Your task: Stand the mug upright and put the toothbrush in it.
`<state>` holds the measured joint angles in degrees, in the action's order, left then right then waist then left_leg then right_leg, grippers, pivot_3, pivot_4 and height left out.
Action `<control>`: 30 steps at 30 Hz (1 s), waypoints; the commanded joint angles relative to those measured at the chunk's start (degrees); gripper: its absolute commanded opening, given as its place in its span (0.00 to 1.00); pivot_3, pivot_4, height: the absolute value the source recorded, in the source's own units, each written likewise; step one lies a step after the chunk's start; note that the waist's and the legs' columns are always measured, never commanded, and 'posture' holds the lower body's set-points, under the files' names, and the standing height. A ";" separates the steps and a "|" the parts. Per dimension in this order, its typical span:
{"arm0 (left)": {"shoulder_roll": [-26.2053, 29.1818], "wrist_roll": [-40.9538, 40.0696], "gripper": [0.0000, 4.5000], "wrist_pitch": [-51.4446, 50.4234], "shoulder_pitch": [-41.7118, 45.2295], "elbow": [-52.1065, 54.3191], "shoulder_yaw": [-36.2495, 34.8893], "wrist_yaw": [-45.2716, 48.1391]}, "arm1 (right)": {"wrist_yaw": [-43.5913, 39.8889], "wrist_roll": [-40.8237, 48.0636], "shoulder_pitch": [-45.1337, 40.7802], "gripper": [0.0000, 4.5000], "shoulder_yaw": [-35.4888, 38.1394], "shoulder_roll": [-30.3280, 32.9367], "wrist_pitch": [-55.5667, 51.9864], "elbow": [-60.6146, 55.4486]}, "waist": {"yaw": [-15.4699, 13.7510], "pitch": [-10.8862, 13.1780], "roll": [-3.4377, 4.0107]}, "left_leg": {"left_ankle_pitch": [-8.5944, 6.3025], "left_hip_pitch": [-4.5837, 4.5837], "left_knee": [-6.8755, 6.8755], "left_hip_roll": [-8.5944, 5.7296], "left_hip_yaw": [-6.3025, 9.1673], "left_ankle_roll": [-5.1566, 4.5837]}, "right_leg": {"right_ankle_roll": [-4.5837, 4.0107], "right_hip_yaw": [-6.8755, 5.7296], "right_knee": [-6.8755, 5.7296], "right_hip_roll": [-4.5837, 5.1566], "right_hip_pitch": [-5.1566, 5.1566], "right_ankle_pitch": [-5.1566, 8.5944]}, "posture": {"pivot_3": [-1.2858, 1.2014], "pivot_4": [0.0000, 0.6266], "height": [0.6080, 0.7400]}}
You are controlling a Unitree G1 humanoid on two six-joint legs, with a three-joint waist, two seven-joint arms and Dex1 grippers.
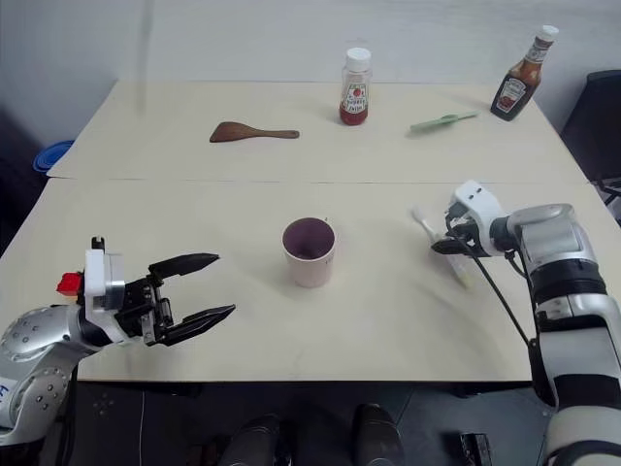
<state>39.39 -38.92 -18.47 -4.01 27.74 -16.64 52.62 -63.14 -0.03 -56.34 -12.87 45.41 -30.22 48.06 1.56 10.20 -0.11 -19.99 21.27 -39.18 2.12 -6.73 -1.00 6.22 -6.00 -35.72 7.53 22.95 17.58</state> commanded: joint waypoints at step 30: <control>-3.52 1.19 1.00 2.59 5.89 -3.76 -1.54 -5.46 | 1.95 34.55 18.65 0.17 17.75 -38.10 19.81 -40.15 | 0.32 -0.03 -0.06 | 0.03 0.06 0.08 -0.11 0.00 0.02 | 0.03 0.05 -0.21 0.00 0.23 -0.02 | 0.52 0.24 1.00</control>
<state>36.14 -37.53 -17.00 1.59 23.51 -16.63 47.91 -59.76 33.92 -36.81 5.30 7.68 -11.90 8.86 1.88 10.16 -0.17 -19.95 21.32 -39.09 2.06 -6.75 -0.96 6.25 -5.94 -35.93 7.50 23.20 17.56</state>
